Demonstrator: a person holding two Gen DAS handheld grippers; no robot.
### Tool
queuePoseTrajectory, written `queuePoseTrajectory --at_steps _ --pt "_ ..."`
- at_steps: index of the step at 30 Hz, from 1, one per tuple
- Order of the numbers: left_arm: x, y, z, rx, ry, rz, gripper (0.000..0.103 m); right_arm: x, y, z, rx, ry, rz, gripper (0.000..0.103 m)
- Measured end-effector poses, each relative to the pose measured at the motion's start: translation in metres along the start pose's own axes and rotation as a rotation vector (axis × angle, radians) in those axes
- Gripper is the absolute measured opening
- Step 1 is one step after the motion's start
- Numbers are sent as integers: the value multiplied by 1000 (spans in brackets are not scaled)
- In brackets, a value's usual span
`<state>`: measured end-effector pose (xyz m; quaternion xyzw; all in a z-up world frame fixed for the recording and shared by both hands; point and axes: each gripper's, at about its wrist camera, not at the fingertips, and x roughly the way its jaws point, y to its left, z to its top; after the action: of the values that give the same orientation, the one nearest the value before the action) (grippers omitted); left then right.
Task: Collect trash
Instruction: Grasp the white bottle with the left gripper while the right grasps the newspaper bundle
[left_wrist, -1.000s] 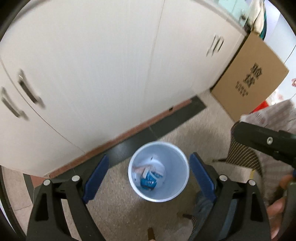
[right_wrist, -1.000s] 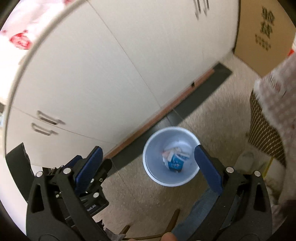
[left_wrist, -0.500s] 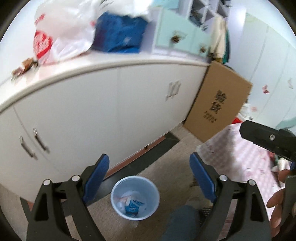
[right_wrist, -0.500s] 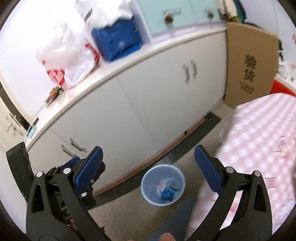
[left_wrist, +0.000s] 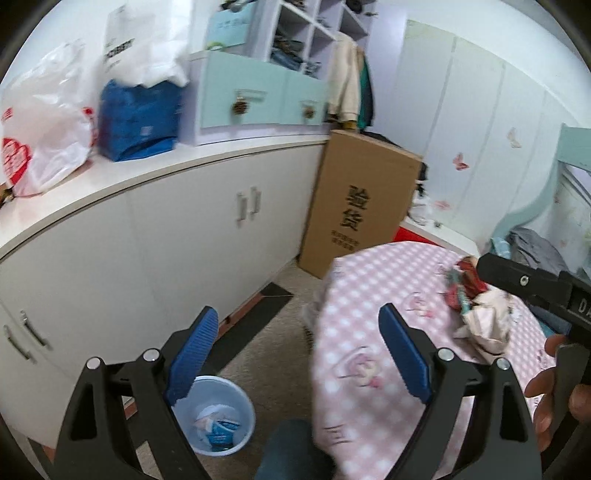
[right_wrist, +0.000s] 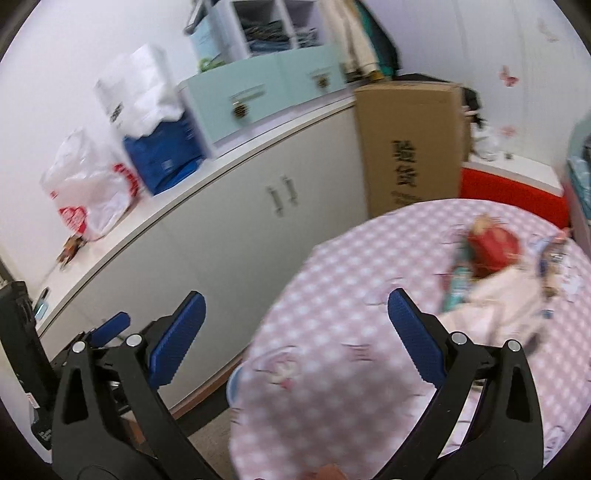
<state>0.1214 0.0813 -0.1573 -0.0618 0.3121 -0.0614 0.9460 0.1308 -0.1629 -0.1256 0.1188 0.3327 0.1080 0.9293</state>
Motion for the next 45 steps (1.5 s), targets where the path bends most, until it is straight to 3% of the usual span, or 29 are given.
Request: queuePoseTrajectory --at_steps 4,11,15,23,26,27,29,40,45 --pt "4 -28 -2 33 5 -51 87 -17 -38 -12 15 -17 -98 97" --pt "22 -60 -12 72 47 -106 87 -21 -107 -47 53 49 -271 97" --pt "33 -74 -17 91 72 -127 87 -12 -123 -67 43 97 -283 97" --pt "44 -83 -23 103 108 -136 87 29 -114 -80 -57 142 -309 96" --pt "47 -83 -26 106 120 -134 87 32 -113 -77 -60 131 -295 61" --pt "47 -84 -26 108 122 -134 87 31 -112 -76 -63 126 -277 42" --pt "50 -86 -28 114 128 -136 87 27 -110 -77 -69 124 -244 29" --pt "73 -130 -35 212 171 -223 87 -39 -142 -75 102 20 -129 24" --pt "101 -170 -43 311 216 -307 87 -54 -150 -67 124 -5 -136 24"
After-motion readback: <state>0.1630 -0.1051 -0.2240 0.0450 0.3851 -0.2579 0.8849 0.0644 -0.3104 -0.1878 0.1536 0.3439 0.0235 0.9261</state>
